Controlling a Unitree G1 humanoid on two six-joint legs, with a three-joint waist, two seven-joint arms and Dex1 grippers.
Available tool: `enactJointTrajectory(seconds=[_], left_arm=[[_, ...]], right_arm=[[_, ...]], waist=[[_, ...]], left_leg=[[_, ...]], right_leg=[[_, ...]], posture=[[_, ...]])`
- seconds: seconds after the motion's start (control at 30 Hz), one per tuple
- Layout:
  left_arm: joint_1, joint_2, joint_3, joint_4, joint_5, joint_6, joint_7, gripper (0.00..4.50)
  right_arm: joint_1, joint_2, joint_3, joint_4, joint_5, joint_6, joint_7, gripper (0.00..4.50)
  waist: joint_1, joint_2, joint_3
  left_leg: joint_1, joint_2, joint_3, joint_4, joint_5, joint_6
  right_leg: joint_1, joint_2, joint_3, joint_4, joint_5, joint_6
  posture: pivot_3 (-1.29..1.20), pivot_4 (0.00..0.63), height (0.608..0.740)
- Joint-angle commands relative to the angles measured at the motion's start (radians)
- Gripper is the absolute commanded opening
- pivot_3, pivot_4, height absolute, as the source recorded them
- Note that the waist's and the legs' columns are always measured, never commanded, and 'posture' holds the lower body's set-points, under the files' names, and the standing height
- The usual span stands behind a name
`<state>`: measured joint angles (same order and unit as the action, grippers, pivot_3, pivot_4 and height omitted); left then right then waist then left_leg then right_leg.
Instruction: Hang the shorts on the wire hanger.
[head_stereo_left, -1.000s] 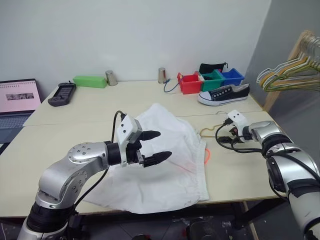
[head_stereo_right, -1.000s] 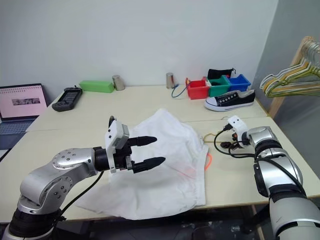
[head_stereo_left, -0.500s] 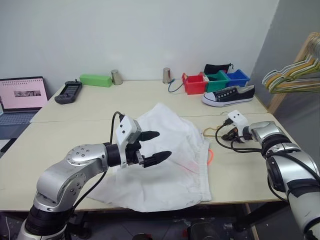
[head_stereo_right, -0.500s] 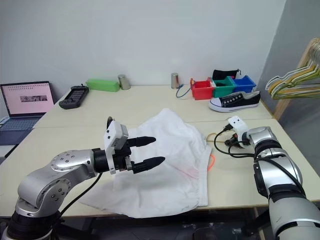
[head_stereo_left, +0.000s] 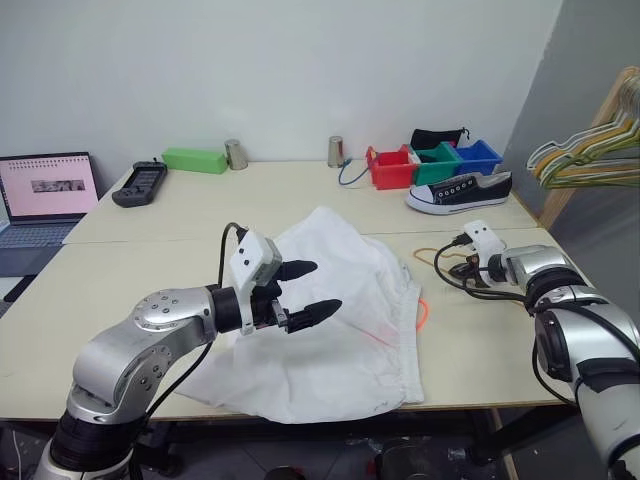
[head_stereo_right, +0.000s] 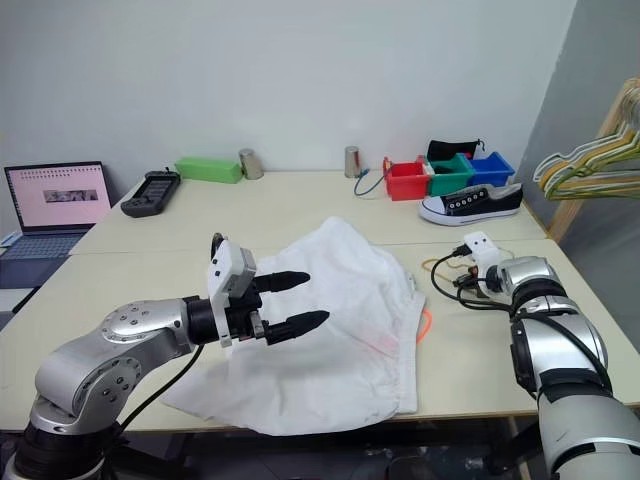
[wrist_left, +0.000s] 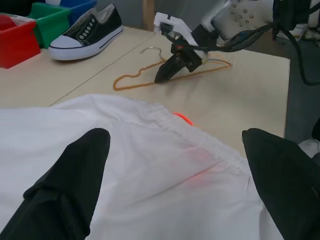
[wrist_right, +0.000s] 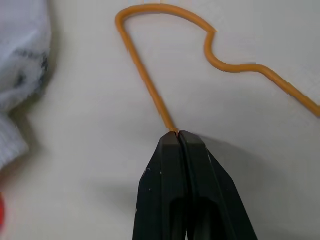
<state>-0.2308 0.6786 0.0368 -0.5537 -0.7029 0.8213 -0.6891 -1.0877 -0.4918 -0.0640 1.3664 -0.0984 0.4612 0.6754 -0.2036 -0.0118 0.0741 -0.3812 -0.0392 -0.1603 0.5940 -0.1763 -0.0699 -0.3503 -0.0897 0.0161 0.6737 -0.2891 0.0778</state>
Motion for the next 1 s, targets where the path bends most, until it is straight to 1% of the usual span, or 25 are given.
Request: enactJointTrajectory(seconds=[0.03, 0.13, 0.23, 0.33, 0.43, 0.53, 0.57, 0.6, 0.7, 0.73, 0.8, 0.83, 0.9, 0.93, 0.97, 1.0], left_arm=[[0.014, 0.013, 0.054, -0.041, -0.015, -0.001, 0.017, 4.50], [0.032, 0.020, 0.068, -0.053, -0.022, 0.002, 0.021, 4.50], [0.038, 0.026, 0.072, -0.055, -0.026, 0.007, 0.018, 4.50], [0.030, 0.036, 0.069, -0.047, -0.024, 0.008, 0.010, 4.50], [0.013, 0.043, 0.063, -0.034, -0.020, 0.007, 0.000, 4.50], [0.004, 0.043, 0.057, -0.020, -0.010, 0.003, -0.010, 4.50], [0.003, 0.042, 0.054, -0.017, -0.006, 0.001, -0.011, 4.50], [0.003, 0.041, 0.051, -0.015, -0.004, -0.002, -0.012, 4.50], [0.007, 0.037, 0.046, -0.016, 0.002, -0.007, -0.015, 4.50], [0.009, 0.037, 0.046, -0.016, 0.003, -0.008, -0.017, 4.50], [0.013, 0.037, 0.045, -0.014, 0.006, -0.012, -0.021, 4.50], [0.015, 0.037, 0.046, -0.014, 0.007, -0.014, -0.023, 4.50], [0.015, 0.036, 0.044, -0.010, 0.009, -0.017, -0.028, 4.50], [0.014, 0.036, 0.043, -0.007, 0.010, -0.019, -0.031, 4.50], [0.011, 0.037, 0.041, -0.004, 0.010, -0.021, -0.033, 4.50], [0.009, 0.038, 0.040, -0.001, 0.010, -0.024, -0.036, 4.50]], right_arm=[[-0.035, 0.000, -0.092, -0.034, 0.080, 0.097, -0.162, 0.04], [-0.046, 0.023, -0.153, -0.063, 0.139, 0.211, -0.253, 0.04], [-0.039, 0.085, -0.185, -0.123, 0.186, 0.359, -0.317, 0.04], [-0.005, 0.150, -0.201, -0.253, 0.224, 0.495, -0.375, 0.04], [0.050, 0.211, -0.216, -0.429, 0.248, 0.612, -0.448, 0.04], [0.100, 0.240, -0.231, -0.556, 0.246, 0.654, -0.521, 0.04], [0.114, 0.234, -0.222, -0.575, 0.236, 0.637, -0.527, 0.04], [0.124, 0.224, -0.217, -0.587, 0.233, 0.625, -0.529, 0.20], [0.151, 0.177, -0.159, -0.646, 0.228, 0.588, -0.457, 0.80], [0.161, 0.158, -0.118, -0.676, 0.223, 0.559, -0.406, 1.08], [0.179, 0.116, -0.043, -0.740, 0.223, 0.526, -0.303, 1.43], [0.186, 0.096, -0.012, -0.770, 0.234, 0.526, -0.246, 1.62], [0.203, 0.028, 0.067, -0.850, 0.249, 0.489, -0.094, 2.25], [0.214, -0.019, 0.119, -0.884, 0.246, 0.437, 0.009, 2.48], [0.217, -0.056, 0.150, -0.896, 0.241, 0.398, 0.077, 2.69], [0.212, -0.077, 0.160, -0.885, 0.240, 0.383, 0.108, 2.94]], waist=[[0.003, 0.000, 0.000], [0.008, 0.000, 0.000], [0.008, 0.000, 0.000], [0.001, 0.000, 0.000], [0.002, 0.000, 0.000], [0.007, 0.000, 0.000], [0.008, 0.000, 0.000], [0.009, 0.001, 0.000], [0.010, 0.001, 0.000], [0.011, 0.002, 0.001], [0.011, 0.003, 0.002], [0.010, 0.004, 0.002], [0.008, 0.004, 0.002], [0.005, 0.005, 0.003], [0.002, 0.005, 0.003], [0.000, 0.005, 0.003]], left_leg=[[0.000, 0.000, 0.000, 0.000, 0.000, 0.000], [0.000, 0.000, 0.000, 0.000, 0.000, 0.000], [0.000, 0.000, 0.000, 0.000, 0.000, 0.000], [0.000, 0.001, 0.000, 0.000, 0.000, 0.000], [0.000, 0.002, 0.000, -0.001, 0.000, 0.000], [-0.001, 0.002, -0.001, -0.001, 0.000, 0.000], [-0.001, 0.001, -0.001, -0.001, 0.000, 0.000], [-0.001, 0.001, -0.001, -0.001, 0.000, 0.000], [-0.001, 0.001, -0.001, -0.001, 0.000, 0.000], [-0.001, 0.001, -0.001, -0.001, 0.000, 0.000], [-0.002, 0.001, -0.001, -0.001, 0.000, 0.000], [-0.003, 0.000, -0.001, -0.001, 0.000, 0.000], [-0.004, 0.000, 0.000, -0.001, 0.000, 0.000], [-0.004, 0.000, 0.000, -0.001, 0.000, 0.000], [-0.004, 0.001, 0.000, -0.001, 0.000, 0.000], [-0.004, 0.001, 0.000, -0.001, 0.000, 0.000]], right_leg=[[0.000, 0.000, 0.000, 0.000, 0.000, 0.000], [0.000, 0.000, 0.000, 0.000, 0.000, -0.001], [0.000, 0.000, 0.000, 0.000, -0.001, -0.001], [-0.001, 0.001, 0.000, 0.000, -0.001, -0.002], [-0.002, 0.002, 0.000, 0.001, -0.001, -0.002], [-0.002, 0.002, 0.000, 0.001, -0.001, -0.002], [-0.002, 0.002, 0.000, 0.001, -0.001, -0.002], [-0.002, 0.002, 0.000, 0.000, -0.001, -0.002], [-0.002, 0.002, 0.000, 0.000, -0.001, -0.002], [-0.002, 0.002, 0.000, 0.000, -0.001, -0.002], [-0.002, 0.002, 0.000, -0.001, -0.001, -0.002], [-0.002, 0.002, 0.000, -0.002, -0.001, -0.002], [-0.003, 0.001, 0.000, -0.002, -0.001, -0.002], [-0.003, 0.001, 0.000, -0.002, -0.001, -0.002], [-0.004, 0.001, 0.000, -0.002, -0.001, -0.002], [-0.004, 0.001, 0.000, -0.002, -0.001, -0.001]], posture=[[-0.13, 0.007, 0.740], [-0.13, 0.013, 0.740], [-0.14, 0.017, 0.740], [-0.15, 0.019, 0.740], [-0.15, 0.019, 0.740], [-0.16, 0.016, 0.740], [-0.16, 0.016, 0.740], [-0.16, 0.014, 0.740], [-0.17, 0.012, 0.740], [-0.17, 0.011, 0.740], [-0.18, 0.010, 0.740], [-0.18, 0.008, 0.740], [-0.18, 0.007, 0.740], [-0.19, 0.005, 0.740], [-0.19, 0.004, 0.740], [-0.19, 0.005, 0.740]])
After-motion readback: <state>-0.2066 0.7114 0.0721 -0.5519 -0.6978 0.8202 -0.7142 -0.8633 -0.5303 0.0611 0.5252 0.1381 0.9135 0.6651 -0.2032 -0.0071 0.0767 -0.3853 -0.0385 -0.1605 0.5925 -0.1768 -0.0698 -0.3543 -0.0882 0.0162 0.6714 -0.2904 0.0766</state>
